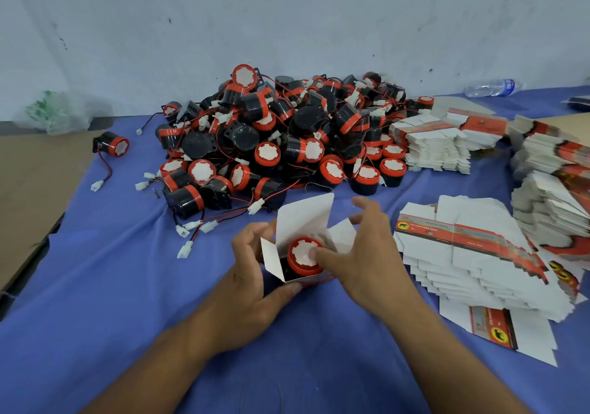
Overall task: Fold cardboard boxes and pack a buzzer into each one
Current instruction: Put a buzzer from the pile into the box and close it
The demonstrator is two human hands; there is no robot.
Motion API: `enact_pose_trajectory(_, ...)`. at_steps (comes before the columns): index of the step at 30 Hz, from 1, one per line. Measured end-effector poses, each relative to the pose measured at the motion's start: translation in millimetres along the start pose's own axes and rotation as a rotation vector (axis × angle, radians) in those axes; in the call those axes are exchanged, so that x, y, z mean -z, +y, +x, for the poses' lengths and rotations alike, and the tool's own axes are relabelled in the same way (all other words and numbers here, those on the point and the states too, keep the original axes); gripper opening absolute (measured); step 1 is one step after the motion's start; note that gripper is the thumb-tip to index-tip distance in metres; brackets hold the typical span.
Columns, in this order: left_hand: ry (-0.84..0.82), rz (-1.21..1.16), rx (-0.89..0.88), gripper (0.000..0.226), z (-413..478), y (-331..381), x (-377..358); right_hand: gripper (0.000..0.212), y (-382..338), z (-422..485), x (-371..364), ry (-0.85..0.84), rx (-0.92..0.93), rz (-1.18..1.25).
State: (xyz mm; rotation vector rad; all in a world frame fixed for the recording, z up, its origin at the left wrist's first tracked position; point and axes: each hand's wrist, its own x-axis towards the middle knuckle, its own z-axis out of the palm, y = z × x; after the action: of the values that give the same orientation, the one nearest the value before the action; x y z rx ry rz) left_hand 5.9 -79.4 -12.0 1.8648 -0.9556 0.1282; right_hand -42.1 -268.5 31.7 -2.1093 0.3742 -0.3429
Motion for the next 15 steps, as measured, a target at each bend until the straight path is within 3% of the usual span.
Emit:
enact_pose_trajectory(2,0.029,-0.032,0.019,0.071,-0.3,-2.4,-0.2,0.086,1.9,-0.8,-6.4,0.058,-0.030,0.100)
enact_pose_trajectory(5,0.064,-0.034,0.070,0.067,0.5,-2.4,1.4,0.038,8.9,-0.1,-13.2,0.075,0.087,0.033)
enact_pose_trajectory(7,0.066,-0.039,0.114,0.067,1.0,-3.1,3.9,0.021,12.3,0.5,-14.0,0.043,0.229,-0.066)
enact_pose_trajectory(10,0.030,0.041,0.134,0.072,0.8,-3.5,9.5,0.027,16.1,1.2,-16.2,-0.080,0.359,-0.103)
enact_pose_trajectory(12,0.007,0.143,0.058,0.060,2.3,-1.6,11.1,0.024,15.5,0.8,-16.8,-0.170,0.379,-0.025)
enact_pose_trajectory(15,-0.034,0.143,0.001,0.044,5.8,1.4,11.1,0.020,14.9,2.0,-18.4,-0.155,0.333,0.151)
